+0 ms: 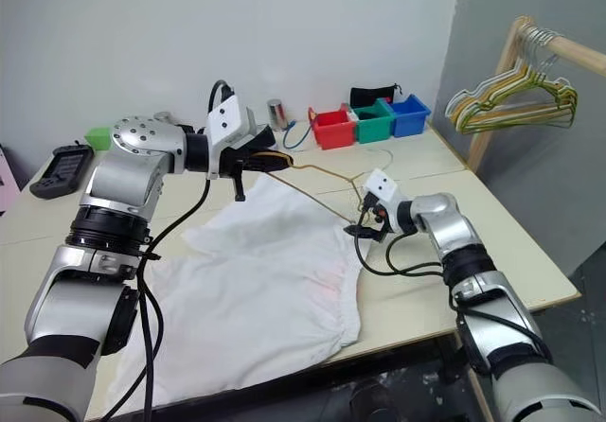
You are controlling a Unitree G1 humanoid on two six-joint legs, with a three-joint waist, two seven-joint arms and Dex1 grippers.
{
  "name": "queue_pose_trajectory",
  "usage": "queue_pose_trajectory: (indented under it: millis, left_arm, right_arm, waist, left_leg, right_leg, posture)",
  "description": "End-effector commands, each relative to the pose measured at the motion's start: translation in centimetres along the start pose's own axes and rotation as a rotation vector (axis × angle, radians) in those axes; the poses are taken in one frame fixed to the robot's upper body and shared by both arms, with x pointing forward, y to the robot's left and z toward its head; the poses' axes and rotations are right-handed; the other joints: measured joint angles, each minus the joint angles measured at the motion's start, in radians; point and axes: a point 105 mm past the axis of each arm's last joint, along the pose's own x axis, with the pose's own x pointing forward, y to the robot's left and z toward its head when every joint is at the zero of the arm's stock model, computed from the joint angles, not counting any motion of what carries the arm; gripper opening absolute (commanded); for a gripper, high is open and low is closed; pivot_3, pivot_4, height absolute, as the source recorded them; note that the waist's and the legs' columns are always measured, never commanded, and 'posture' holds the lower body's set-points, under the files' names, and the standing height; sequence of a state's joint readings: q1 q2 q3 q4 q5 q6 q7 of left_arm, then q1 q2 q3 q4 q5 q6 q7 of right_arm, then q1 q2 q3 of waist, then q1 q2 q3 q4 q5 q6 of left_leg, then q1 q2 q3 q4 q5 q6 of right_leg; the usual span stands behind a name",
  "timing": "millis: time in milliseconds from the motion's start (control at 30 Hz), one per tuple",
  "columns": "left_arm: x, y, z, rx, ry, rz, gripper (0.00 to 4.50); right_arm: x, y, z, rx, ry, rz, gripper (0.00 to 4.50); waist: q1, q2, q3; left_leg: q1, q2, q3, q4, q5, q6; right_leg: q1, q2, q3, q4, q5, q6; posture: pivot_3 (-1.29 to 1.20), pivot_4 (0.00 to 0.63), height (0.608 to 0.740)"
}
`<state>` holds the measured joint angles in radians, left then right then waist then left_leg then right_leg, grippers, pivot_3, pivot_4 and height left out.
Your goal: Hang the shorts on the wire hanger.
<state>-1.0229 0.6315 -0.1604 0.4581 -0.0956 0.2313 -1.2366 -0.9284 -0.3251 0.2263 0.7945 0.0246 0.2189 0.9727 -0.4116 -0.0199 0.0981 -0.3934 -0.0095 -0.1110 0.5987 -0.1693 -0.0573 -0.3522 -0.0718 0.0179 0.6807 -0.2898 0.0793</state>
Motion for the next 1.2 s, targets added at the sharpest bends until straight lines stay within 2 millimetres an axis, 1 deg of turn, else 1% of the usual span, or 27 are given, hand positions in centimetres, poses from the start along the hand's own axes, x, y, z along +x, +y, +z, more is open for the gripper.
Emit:
queue_pose_trajectory:
  millis: [33, 133, 267, 400, 467, 500, 600, 667, 733, 767, 867, 1100, 1200]
  left_arm:
    - [-0.8, 0.3, 1.3, 0.037, -0.042, 0.019, 0.0]
    - [-0.8, 0.3, 1.4, 0.038, -0.047, 0.019, 0.0]
    - [-0.7, 0.3, 1.5, 0.04, -0.054, 0.019, 0.0]
    - [-0.6, 0.3, 1.5, 0.042, -0.052, 0.019, 0.0]
    - [-0.6, 0.2, 1.5, 0.04, -0.051, 0.02, 0.0]
    - [-0.6, 0.2, 1.4, 0.039, -0.05, 0.02, 0.0]
    - [-0.6, 0.1, 1.3, 0.042, -0.048, 0.023, 0.0]
    - [-0.6, 0.3, 1.4, 0.042, -0.049, 0.03, 0.0]
    - [-0.5, 0.3, 1.4, 0.041, -0.051, 0.034, 0.0]
    - [-0.5, 0.3, 1.5, 0.041, -0.052, 0.034, 0.0]
    - [-0.6, 0.2, 1.3, 0.04, -0.051, 0.037, 0.0]
    - [-0.7, 0.2, 1.2, 0.038, -0.052, 0.046, 0.0]
    - [-1.0, 0.5, 1.2, 0.042, -0.052, 0.058, 0.0]
  right_arm:
    - [0.1, -1.0, 1.8, -0.014, -0.064, -0.026, 4.43]
    - [0.7, -0.7, 1.8, -0.002, -0.071, -0.005, 4.43]
    - [1.4, -1.0, 2.3, 0.021, -0.089, -0.021, 4.43]
    - [2.0, -0.5, 2.5, 0.016, -0.09, 0.0, 4.43]
    - [2.3, -0.5, 2.8, 0.029, -0.101, -0.009, 4.07]
    - [2.4, -0.5, 3.0, 0.039, -0.108, -0.012, 4.0]
    - [2.8, -0.2, 3.1, 0.028, -0.104, -0.006, 3.2]
    - [3.0, -0.3, 3.0, 0.013, -0.095, -0.019, 2.79]
    - [3.0, -0.6, 2.9, -0.002, -0.084, -0.054, 2.36]
    - [2.9, -0.9, 2.8, -0.012, -0.08, -0.071, 2.08]
    - [2.3, -1.9, 2.8, -0.046, -0.074, -0.139, 1.43]
    - [1.1, -2.9, 3.0, -0.095, -0.091, -0.173, 0.46]
    - [0.2, -3.3, 3.6, -0.14, -0.102, -0.163, 0.16]
  waist:
    - [0.0, 0.0, 0.0]
    - [-0.001, 0.0, 0.0]
    - [-0.002, 0.0, 0.0]
    - [-0.001, 0.0, 0.0]
    - [0.0, 0.0, 0.0]
    - [-0.001, 0.0, 0.0]
    - [0.002, 0.0, 0.0]
    - [0.002, 0.0, 0.0]
    - [0.002, 0.0, -0.001]
    - [0.002, 0.0, -0.001]
    - [0.002, 0.0, -0.001]
    - [0.005, 0.0, -0.001]
    - [0.004, 0.0, -0.001]
  left_leg:
    - [0.0, 0.0, 0.0, 0.0, 0.0, 0.0]
    - [0.0, 0.0, 0.0, 0.0, 0.0, 0.0]
    - [0.001, 0.0, 0.0, 0.0, 0.0, 0.0]
    - [0.0, 0.0, 0.0, 0.0, 0.0, 0.0]
    - [0.0, 0.0, 0.0, 0.0, 0.0, 0.0]
    - [0.0, 0.0, 0.0, 0.0, 0.0, 0.0]
    - [0.0, 0.0, 0.0, 0.0, 0.0, 0.0]
    - [0.0, 0.0, 0.0, 0.0, 0.0, 0.0]
    - [0.0, 0.0, 0.0, 0.0, 0.0, 0.0]
    - [0.001, 0.0, 0.0, 0.0, 0.0, 0.0]
    - [0.001, 0.0, 0.0, 0.0, 0.0, 0.0]
    - [0.0, 0.0, 0.0, 0.0, 0.0, 0.0]
    - [0.0, 0.0, 0.0, 0.0, 0.0, 0.0]
  right_leg:
    - [0.0, 0.0, 0.0, 0.0, 0.0, 0.0]
    - [0.0, 0.0, 0.0, 0.0, 0.0, 0.0]
    - [0.0, 0.0, 0.0, 0.001, 0.0, 0.0]
    - [0.0, 0.0, 0.0, 0.0, 0.0, 0.0]
    - [0.0, 0.0, 0.0, 0.0, 0.0, 0.0]
    - [0.0, 0.0, 0.0, 0.0, 0.0, 0.0]
    - [0.0, 0.0, 0.0, 0.001, 0.0, 0.0]
    - [0.0, 0.0, 0.0, 0.0, 0.0, 0.0]
    - [0.0, 0.0, 0.0, 0.001, 0.0, 0.0]
    - [0.0, 0.0, 0.0, 0.001, 0.0, 0.0]
    - [0.0, 0.0, 0.0, 0.001, 0.0, 0.0]
    - [0.0, 0.0, 0.0, 0.001, 0.0, 0.0]
    - [0.0, 0.0, 0.0, 0.0, 0.0, 0.0]
  posture:
    - [-0.28, 0.002, 0.74]
    - [-0.28, 0.0, 0.74]
    - [-0.27, 0.0, 0.74]
    - [-0.27, 0.0, 0.74]
    - [-0.27, 0.0, 0.74]
    - [-0.27, 0.0, 0.74]
    - [-0.26, 0.0, 0.74]
    - [-0.26, 0.0, 0.74]
    - [-0.26, 0.0, 0.74]
    - [-0.26, 0.0, 0.74]
    - [-0.26, 0.0, 0.74]
    - [-0.27, 0.0, 0.74]
    - [-0.27, 0.0, 0.74]
